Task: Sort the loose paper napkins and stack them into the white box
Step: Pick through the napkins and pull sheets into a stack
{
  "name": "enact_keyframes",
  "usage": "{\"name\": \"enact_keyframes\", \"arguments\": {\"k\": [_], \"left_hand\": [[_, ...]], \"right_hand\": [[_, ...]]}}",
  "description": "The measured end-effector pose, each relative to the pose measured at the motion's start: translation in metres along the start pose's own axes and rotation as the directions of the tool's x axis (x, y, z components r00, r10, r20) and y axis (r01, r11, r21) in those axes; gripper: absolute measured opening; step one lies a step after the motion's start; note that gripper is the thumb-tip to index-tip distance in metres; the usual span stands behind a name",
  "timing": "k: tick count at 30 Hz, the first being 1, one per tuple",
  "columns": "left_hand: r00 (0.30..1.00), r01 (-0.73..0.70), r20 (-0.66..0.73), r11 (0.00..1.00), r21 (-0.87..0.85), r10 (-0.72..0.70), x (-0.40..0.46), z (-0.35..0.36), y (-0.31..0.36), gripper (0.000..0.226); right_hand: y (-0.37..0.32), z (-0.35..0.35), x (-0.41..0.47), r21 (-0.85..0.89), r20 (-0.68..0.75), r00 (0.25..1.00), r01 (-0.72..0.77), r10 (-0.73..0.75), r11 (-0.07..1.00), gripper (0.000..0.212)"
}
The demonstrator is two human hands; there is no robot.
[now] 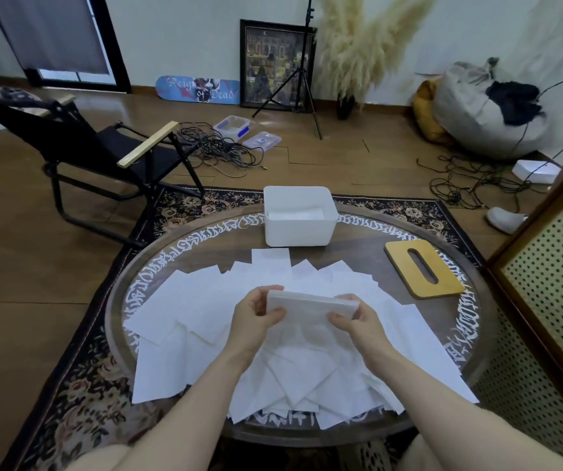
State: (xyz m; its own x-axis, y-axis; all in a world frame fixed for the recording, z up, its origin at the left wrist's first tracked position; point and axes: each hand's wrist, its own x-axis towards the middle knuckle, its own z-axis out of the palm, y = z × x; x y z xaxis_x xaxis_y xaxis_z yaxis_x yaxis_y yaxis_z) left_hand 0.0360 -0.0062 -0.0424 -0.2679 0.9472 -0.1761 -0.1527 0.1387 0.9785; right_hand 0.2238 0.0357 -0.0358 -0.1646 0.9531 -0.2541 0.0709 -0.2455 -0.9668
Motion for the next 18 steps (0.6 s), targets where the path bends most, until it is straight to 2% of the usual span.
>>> {"name": "enact_keyframes", "arguments": {"k": [7, 18], "left_hand": [[0.998, -0.065, 0.028, 0.998, 0.004, 0.064, 0.002, 0.016, 0.003, 0.042], [0.997, -0.068, 0.028, 0.997, 0.047, 0.067, 0.002, 0.011, -0.003, 0.028]], "right_hand": [[0.003, 0.004, -0.002, 0.083, -0.007, 1.000, 0.010, -0.009, 0.996, 0.015], [0.002, -0.001, -0.001, 0.046, 0.012, 0.998, 0.061, -0.062, 0.997, 0.015]]}}
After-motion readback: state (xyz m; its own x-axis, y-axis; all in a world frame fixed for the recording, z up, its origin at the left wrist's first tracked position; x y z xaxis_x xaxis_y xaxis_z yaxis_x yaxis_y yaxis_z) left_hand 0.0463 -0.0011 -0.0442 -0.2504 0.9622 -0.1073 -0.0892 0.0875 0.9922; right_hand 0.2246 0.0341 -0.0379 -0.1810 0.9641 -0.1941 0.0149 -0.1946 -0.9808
